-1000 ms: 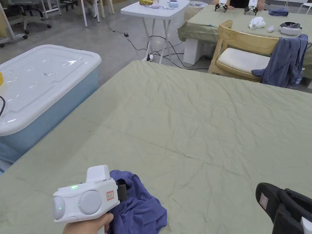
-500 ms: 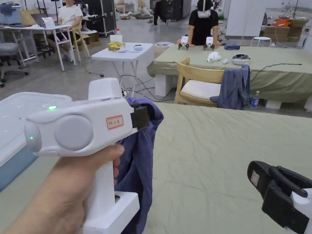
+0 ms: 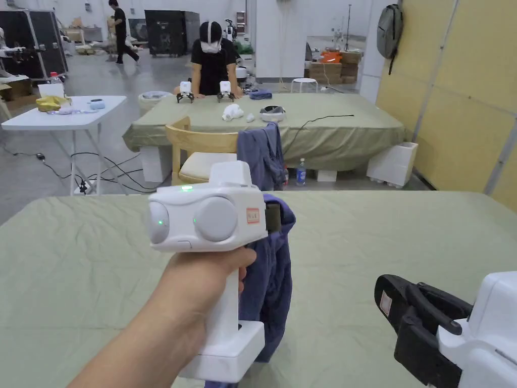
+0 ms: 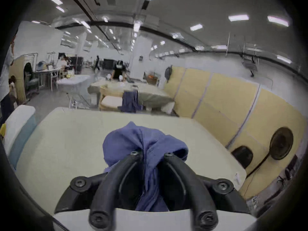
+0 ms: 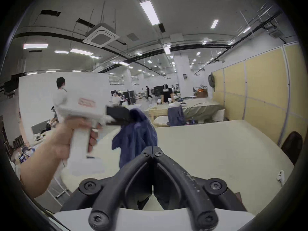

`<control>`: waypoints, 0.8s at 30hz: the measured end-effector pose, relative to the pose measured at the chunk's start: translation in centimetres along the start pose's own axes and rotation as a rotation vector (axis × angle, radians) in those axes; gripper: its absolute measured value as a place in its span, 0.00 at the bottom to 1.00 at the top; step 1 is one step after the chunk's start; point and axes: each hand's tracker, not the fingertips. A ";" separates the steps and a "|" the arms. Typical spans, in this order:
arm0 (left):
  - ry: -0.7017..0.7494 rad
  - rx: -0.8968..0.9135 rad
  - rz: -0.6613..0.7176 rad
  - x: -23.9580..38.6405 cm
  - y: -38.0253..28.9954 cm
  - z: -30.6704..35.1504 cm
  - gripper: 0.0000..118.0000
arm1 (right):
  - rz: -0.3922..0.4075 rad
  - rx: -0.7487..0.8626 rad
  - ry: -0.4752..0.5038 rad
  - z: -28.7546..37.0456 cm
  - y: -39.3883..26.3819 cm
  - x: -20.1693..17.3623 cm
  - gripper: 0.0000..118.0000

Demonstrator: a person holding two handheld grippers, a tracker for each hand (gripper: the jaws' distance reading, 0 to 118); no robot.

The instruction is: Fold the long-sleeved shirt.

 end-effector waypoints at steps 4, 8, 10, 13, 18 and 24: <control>-0.005 -0.270 -0.003 2.6 -9.7 -9.7 0.15 | -0.040 -0.063 -0.045 -0.1 -2.4 2.7 0.02; 0.023 -0.561 -0.055 4.4 -21.7 -17.3 0.15 | -0.079 -0.149 -0.080 -0.9 -5.4 5.1 0.02; 0.004 -0.688 -0.042 4.7 -26.8 -19.6 0.14 | -0.103 -0.184 -0.087 -1.4 -6.8 6.1 0.02; 0.046 -0.566 -0.092 5.2 -29.0 -19.7 0.14 | -0.133 -0.232 -0.106 -2.2 -8.4 7.3 0.02; 0.008 -0.642 -0.050 5.4 -26.5 -19.9 0.49 | -0.176 -0.274 -0.092 -3.7 -9.8 8.4 0.02; -0.170 -0.316 -0.004 4.1 -19.3 -11.2 0.98 | -0.174 -0.241 -0.079 -3.2 -8.6 7.6 0.02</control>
